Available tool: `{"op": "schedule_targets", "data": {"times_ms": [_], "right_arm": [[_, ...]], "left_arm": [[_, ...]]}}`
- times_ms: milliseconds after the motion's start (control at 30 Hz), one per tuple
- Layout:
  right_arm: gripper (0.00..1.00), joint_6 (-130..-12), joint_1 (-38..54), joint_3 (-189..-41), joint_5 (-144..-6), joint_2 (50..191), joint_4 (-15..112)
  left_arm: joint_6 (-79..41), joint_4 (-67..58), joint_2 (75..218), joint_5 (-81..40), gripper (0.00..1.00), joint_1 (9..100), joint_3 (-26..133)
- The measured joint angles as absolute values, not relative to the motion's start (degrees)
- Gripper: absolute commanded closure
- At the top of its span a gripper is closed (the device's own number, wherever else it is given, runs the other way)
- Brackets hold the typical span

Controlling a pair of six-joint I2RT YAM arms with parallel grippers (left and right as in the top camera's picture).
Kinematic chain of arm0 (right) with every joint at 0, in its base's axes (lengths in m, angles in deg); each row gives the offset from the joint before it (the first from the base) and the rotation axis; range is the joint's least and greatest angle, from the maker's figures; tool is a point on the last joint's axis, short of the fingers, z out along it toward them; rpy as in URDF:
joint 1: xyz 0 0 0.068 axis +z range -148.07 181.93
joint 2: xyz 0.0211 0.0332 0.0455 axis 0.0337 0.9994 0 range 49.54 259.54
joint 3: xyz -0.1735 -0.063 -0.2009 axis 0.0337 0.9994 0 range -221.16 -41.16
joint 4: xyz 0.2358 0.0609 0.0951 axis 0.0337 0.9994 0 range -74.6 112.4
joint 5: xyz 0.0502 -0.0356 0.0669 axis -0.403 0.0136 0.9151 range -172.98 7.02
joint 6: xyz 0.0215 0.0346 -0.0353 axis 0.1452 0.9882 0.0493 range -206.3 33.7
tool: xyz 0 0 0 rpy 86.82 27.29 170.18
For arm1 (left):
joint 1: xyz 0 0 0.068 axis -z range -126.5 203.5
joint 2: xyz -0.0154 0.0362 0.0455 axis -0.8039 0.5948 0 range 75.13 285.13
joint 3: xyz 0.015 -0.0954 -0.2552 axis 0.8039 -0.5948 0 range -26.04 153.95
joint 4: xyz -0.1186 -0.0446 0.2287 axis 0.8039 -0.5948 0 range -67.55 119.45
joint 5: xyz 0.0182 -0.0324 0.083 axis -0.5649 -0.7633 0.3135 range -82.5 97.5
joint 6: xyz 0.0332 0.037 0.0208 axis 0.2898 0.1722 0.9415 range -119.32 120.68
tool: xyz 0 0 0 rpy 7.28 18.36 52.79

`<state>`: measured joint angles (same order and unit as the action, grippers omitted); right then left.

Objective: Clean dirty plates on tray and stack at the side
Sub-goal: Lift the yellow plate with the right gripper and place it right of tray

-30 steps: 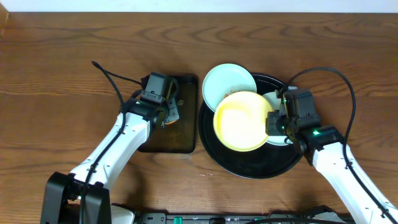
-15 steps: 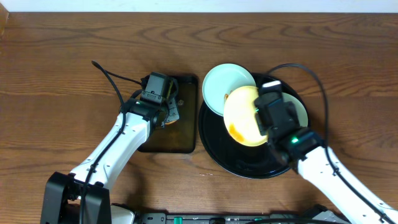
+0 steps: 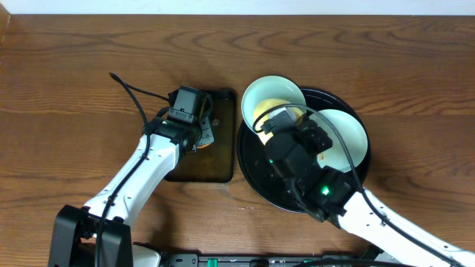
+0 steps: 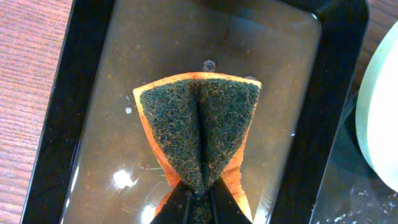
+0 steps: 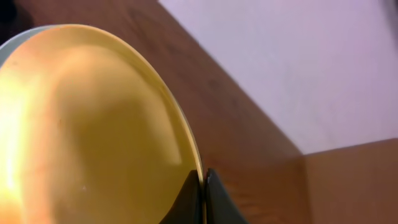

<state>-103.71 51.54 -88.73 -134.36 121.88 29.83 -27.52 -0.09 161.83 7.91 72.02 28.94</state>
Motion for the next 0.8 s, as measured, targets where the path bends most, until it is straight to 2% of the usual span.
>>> {"op": "schedule_targets", "data": {"times_ms": [400,800], "right_arm": [[0.99,-113.57,52.15,-88.77,-138.2,121.88,26.88],[0.99,-114.07,52.13,-88.77,-138.55,121.88,26.66]], "left_arm": [[-27.52,-0.09,161.83,7.91,0.93,72.02,28.91],[-27.52,-0.09,161.83,7.91,0.92,72.02,28.91]]}}
